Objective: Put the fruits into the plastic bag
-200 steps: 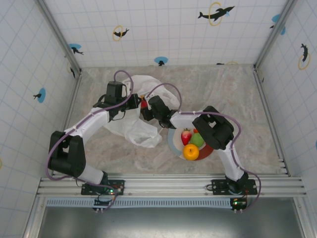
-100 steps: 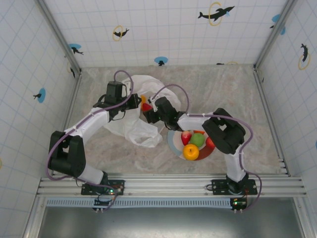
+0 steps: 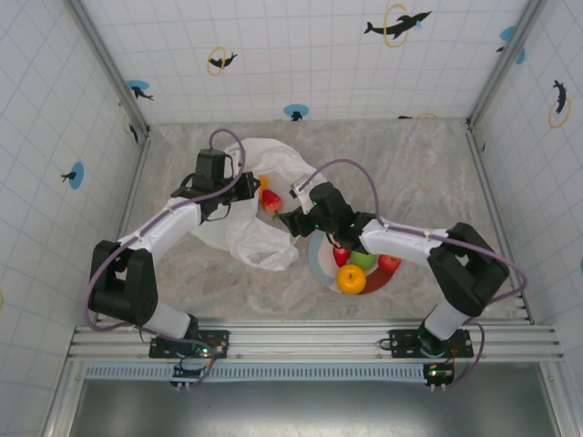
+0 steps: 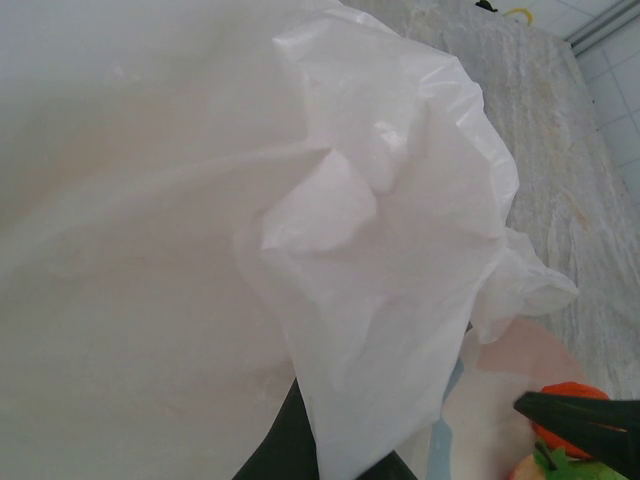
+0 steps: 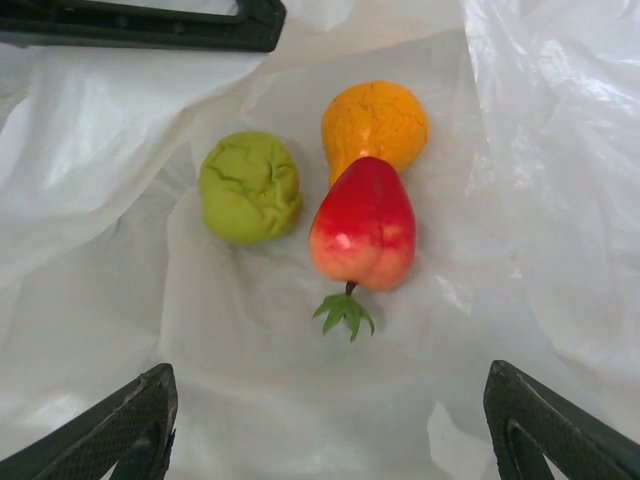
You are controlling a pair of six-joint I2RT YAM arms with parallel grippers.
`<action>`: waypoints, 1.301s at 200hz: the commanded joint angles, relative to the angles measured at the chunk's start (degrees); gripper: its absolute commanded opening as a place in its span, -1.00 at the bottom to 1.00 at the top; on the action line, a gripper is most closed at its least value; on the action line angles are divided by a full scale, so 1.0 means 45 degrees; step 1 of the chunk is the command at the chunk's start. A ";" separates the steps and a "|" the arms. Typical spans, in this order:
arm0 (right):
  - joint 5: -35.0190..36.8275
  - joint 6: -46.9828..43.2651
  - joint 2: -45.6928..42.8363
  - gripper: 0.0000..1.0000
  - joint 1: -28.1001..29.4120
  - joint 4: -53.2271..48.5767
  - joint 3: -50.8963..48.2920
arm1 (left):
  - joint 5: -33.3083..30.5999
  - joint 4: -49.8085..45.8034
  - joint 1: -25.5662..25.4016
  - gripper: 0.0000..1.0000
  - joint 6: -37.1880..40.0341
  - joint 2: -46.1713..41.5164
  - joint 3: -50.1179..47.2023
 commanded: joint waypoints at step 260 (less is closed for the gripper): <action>0.2355 0.0171 -0.0787 0.77 -0.0202 -1.0146 0.0941 | -0.0076 -0.0158 -0.0140 -1.00 -0.0102 0.0074 0.0267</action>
